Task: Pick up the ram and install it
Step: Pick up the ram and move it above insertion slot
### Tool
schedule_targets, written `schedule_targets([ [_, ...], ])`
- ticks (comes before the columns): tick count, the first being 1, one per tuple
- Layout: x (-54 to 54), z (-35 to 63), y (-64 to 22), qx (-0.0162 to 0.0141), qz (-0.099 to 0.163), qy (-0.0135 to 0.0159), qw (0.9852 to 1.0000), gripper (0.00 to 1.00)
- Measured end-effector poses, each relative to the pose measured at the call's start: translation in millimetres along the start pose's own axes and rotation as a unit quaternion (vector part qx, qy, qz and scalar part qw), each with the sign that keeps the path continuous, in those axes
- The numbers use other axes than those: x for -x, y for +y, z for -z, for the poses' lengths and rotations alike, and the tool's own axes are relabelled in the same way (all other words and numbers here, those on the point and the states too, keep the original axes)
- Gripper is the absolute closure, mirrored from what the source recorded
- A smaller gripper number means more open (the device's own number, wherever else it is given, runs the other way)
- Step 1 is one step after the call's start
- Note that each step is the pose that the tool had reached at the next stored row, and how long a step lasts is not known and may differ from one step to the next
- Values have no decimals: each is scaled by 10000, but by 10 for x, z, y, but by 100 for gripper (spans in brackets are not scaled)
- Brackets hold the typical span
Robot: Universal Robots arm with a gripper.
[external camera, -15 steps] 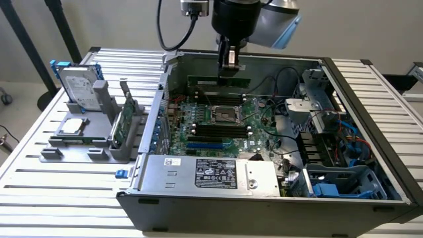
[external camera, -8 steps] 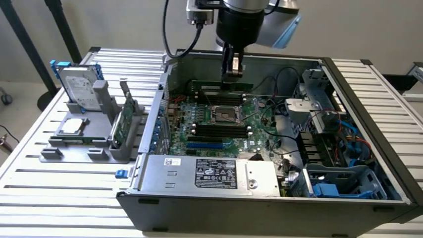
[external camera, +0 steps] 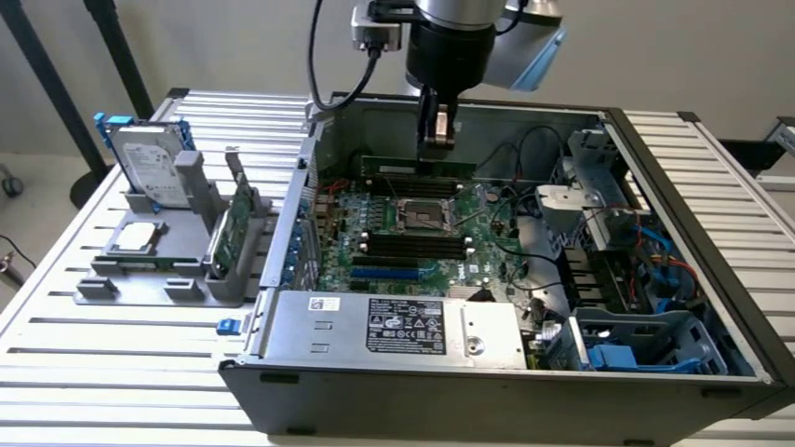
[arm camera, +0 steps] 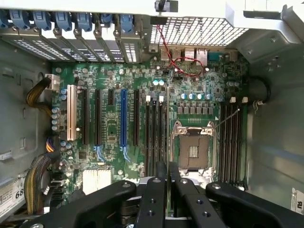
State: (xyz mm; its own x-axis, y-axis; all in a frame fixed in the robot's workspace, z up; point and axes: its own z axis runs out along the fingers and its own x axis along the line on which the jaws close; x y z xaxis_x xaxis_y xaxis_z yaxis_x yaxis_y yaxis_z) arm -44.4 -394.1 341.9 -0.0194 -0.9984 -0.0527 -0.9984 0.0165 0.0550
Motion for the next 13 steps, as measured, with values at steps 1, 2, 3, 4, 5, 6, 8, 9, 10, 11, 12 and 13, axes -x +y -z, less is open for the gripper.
schedule_targets([
  [1, 3, -12, -3, -3, -23, 2, 10000, 86],
  [2, 5, -23, -6, -6, -50, 3, 10000, 86],
  [3, 5, -34, -11, -9, -77, 3, 10000, 86],
  [4, 6, -45, -15, -12, -107, 2, 9999, 86],
  [5, 6, -55, -19, -15, -140, 1, 9999, 86],
  [6, 6, -66, -23, -19, -176, -1, 9998, 86],
  [8, 5, -86, -30, -27, -252, -4, 9997, 86],
  [9, 6, -97, -33, -32, -282, -4, 9996, 86],
  [10, 8, -106, -35, -38, -298, -2, 9995, 86],
  [11, 11, -116, -37, -45, -306, -1, 9995, 86],
  [12, 14, -127, -38, -53, -310, -1, 9995, 86],
  [13, 18, -136, -39, -62, -313, 1, 9995, 86],
])
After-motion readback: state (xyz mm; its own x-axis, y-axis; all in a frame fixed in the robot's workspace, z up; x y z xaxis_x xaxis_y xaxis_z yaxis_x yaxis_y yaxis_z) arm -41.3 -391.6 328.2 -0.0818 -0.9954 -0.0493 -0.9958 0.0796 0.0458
